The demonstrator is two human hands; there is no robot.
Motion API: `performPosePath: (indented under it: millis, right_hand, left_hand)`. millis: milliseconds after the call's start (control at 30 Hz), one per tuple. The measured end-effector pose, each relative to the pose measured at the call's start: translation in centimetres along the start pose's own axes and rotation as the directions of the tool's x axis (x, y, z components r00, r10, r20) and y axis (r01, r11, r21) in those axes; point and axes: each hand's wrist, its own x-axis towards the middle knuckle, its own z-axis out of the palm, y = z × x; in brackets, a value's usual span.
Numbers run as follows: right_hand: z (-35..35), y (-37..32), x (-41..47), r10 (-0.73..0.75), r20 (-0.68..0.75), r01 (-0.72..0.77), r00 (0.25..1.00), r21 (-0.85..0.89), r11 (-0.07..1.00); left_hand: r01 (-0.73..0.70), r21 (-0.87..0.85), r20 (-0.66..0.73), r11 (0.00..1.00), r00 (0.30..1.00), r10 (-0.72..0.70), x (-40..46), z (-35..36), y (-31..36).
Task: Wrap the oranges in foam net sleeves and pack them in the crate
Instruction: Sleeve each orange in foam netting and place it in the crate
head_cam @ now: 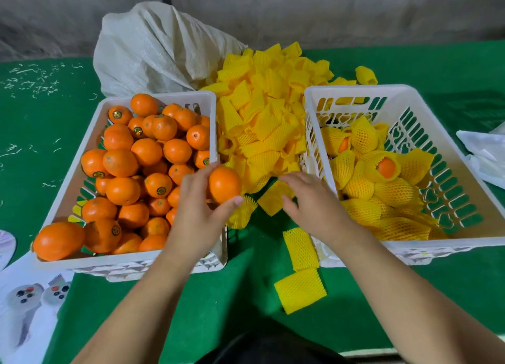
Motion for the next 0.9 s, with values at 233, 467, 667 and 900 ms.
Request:
performPosePath:
  millis: [233, 467, 667, 900]
  right_hand:
    - [4.2, 0.0, -4.9, 0.052, 0.455, -0.002, 0.889, -0.110, 0.994]
    - [9.6, 0.8, -7.4, 0.088, 0.764, 0.257, 0.639, -0.320, 0.912]
    - [10.3, 1.4, -6.5, 0.089, 0.536, 0.055, 0.840, -0.248, 0.967]
    - [7.2, 0.5, -3.6, 0.435, 0.045, -0.365, 0.899, 0.627, 0.689]
  left_hand:
    - [0.036, 0.088, 0.321, 0.995, 0.945, -0.063, -6.2, 8.1, -1.1]
    - [0.213, 0.207, 0.457, 0.955, 0.842, -0.287, -6.6, 10.5, -4.5]
    - [0.276, 0.118, 0.412, 0.954, 0.860, -0.300, -6.2, 10.4, -5.3]
    - [0.547, -0.490, 0.416, 0.679, 0.831, -0.369, -4.5, 9.3, -1.0]
